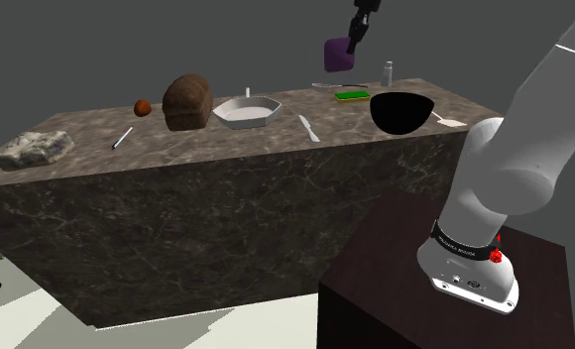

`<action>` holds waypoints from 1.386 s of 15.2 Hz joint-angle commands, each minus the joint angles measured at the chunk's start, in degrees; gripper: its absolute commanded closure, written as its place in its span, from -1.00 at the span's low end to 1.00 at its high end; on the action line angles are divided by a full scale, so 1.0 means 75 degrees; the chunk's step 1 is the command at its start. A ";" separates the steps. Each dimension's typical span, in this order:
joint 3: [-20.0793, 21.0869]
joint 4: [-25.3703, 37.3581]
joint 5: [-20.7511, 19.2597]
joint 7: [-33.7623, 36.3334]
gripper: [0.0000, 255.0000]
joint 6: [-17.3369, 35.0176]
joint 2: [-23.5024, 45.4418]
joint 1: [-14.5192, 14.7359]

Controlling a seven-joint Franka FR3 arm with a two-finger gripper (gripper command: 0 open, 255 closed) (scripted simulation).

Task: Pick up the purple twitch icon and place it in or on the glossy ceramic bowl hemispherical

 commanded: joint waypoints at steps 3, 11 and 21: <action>0.0350 -0.0831 -0.0734 0.0198 1.00 -0.0158 -0.1220 -0.0395; 0.0904 -0.2074 -0.1666 0.0221 1.00 -0.0929 -0.3345 -0.1434; 0.0965 -0.3138 -0.2204 -0.0046 1.00 -0.1227 -0.4679 -0.2204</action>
